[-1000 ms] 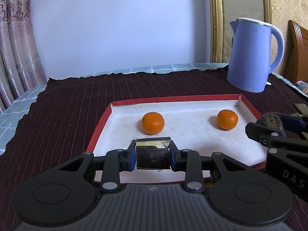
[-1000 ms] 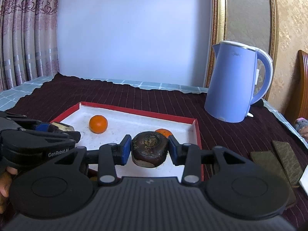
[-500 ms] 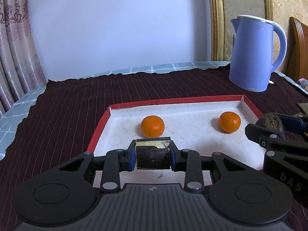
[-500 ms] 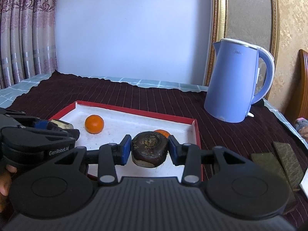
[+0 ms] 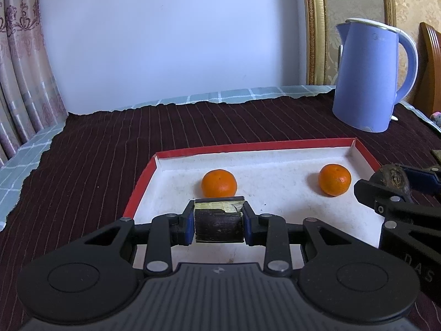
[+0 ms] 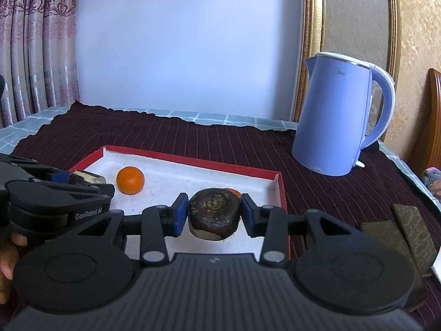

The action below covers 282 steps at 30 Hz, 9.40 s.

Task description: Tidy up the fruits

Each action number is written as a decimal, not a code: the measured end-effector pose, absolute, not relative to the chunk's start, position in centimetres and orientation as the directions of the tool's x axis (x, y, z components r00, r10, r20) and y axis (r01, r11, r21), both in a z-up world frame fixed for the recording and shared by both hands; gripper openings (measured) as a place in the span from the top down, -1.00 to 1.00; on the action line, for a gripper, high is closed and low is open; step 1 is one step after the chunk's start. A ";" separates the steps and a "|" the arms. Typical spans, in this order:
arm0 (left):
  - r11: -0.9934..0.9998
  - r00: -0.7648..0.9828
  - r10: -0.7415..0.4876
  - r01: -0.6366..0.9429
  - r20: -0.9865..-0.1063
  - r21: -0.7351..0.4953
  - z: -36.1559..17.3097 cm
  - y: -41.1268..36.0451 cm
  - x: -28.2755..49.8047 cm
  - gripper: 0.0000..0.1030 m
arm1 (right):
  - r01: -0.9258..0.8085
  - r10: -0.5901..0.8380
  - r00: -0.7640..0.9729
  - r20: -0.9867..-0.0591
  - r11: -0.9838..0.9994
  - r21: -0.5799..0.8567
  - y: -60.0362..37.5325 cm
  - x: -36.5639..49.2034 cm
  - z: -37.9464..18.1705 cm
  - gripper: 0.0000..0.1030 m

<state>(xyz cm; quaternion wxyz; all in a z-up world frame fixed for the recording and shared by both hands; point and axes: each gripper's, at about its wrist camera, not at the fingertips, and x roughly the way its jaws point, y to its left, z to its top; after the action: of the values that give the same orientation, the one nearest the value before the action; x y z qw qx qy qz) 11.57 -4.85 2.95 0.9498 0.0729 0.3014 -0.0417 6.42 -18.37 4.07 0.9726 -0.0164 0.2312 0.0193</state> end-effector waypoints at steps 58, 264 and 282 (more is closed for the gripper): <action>0.987 0.787 0.080 0.024 -0.611 0.160 0.9 -3.2 18.8 0.38 | 0.004 0.012 0.822 -0.569 1.000 0.027 -17.8 16.7 2.0 0.26; 0.983 0.832 -0.156 0.181 -0.533 -0.006 1.6 -0.7 1.8 0.34 | -0.146 0.132 0.855 -0.501 0.989 0.012 -18.5 -1.0 -1.4 0.42; 0.989 0.850 -0.109 0.144 -0.516 0.029 1.9 -2.3 4.0 0.34 | -0.078 0.092 0.902 -0.423 0.996 0.049 -18.9 -0.4 1.8 0.41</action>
<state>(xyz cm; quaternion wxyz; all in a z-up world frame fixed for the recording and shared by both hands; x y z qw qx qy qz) 4.04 -2.32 1.86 0.9611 0.0332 0.2661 -0.0658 -0.36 -18.93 1.84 0.9750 0.0157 0.2174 0.0434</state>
